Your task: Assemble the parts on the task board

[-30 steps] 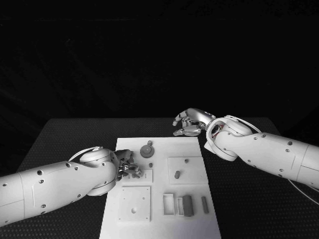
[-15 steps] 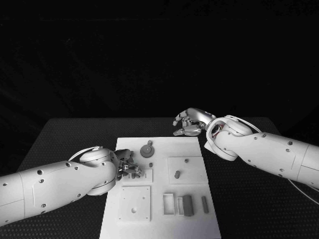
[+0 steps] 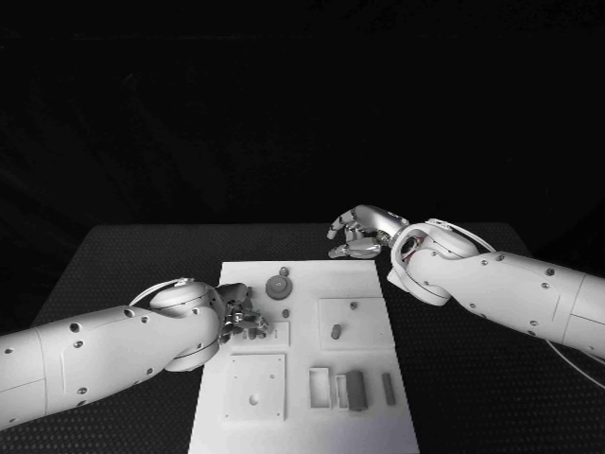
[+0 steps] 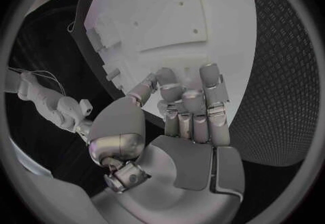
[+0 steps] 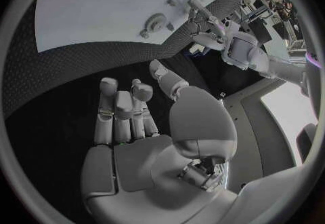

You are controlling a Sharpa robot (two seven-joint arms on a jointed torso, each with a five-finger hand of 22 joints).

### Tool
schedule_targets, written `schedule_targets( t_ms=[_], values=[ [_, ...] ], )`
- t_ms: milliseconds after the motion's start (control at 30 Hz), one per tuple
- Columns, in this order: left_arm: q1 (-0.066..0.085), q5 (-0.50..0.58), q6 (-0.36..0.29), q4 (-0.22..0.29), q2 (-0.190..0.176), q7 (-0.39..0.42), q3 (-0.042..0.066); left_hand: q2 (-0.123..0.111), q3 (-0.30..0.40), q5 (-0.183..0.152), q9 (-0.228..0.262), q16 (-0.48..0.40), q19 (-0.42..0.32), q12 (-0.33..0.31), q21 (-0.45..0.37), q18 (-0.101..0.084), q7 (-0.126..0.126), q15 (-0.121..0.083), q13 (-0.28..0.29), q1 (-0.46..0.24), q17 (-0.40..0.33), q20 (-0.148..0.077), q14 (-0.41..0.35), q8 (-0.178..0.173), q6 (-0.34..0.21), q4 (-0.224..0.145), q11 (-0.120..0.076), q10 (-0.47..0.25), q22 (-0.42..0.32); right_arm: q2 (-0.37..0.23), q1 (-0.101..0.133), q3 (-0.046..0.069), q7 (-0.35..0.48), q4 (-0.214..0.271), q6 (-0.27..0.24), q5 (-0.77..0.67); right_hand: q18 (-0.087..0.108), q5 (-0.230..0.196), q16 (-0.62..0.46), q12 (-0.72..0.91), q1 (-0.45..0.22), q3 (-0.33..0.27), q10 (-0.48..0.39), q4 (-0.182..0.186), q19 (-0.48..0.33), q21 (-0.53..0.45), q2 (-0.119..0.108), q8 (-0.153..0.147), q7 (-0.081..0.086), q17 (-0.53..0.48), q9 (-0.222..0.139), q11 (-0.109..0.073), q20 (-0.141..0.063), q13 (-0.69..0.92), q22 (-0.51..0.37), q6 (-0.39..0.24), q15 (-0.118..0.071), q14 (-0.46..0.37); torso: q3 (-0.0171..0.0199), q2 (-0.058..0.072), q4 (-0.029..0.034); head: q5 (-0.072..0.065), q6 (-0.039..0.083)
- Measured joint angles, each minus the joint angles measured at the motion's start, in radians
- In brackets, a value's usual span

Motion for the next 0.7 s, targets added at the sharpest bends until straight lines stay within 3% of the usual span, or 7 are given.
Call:
schedule_targets(
  t_ms=[100, 333, 700],
  values=[
    [0.0, 0.0, -0.003, -0.001, 0.002, 0.001, 0.0, -0.012, -0.025, 0.0, 0.003, 0.0, 0.0, 0.0, 0.0, 0.0, 0.0, -0.003, 0.0, -0.017, 0.0, 0.0, -0.003, 0.0, 0.0, 0.002, -0.003, -0.003, 0.0, 0.0, 0.0, 0.0, 0.0, 0.0, 0.0, 0.0, 0.0, 0.0, 0.0, 0.0, 0.0, 0.0, 0.0, 0.0, 0.0, 0.0, 0.0, 0.0, 0.0, 0.0, 0.0, 0.0, 0.0, 0.0, 0.0, 0.0, 0.0, 0.0, 0.0, 0.0, 0.0, 0.0, 0.0],
    [0.0, 0.001, -0.01, -0.001, 0.006, 0.004, 0.0, -0.004, -0.09, 0.0, 0.009, 0.007, -0.004, 0.0, -0.004, 0.0, -0.004, -0.007, 0.003, -0.045, -0.001, -0.004, -0.007, 0.0, -0.004, -0.03, -0.004, -0.004, 0.001, 0.001, 0.0, 0.0, 0.0, -0.001, 0.0, 0.0, 0.0, 0.0, 0.0, 0.0, 0.0, 0.0, 0.0, 0.0, 0.0, 0.0, 0.0, 0.0, 0.0, 0.0, 0.0, 0.0, 0.0, 0.0, 0.0, 0.0, 0.0, 0.0, 0.0001, 0.0, -0.0003, -0.001, 0.001],
    [0.0, 0.003, -0.016, 0.004, -0.008, 0.008, 0.0, 0.0, -0.112, 0.0, 0.011, 0.007, -0.004, 0.0, -0.008, 0.0, -0.004, -0.009, 0.004, -0.049, -0.003, -0.004, -0.009, 0.0, -0.004, -0.053, -0.007, -0.007, 0.001, 0.001, 0.0, 0.0, 0.0, -0.002, 0.0, 0.0, 0.0, 0.0, 0.0, 0.0, 0.0, 0.0, 0.0, 0.0, 0.0, 0.0, 0.0, 0.0, 0.0, 0.0, 0.0, 0.0, 0.0, 0.0, 0.0, 0.0, 0.0, 0.0, 0.001, 0.0, 0.0, 0.0, 0.003]
  ],
)
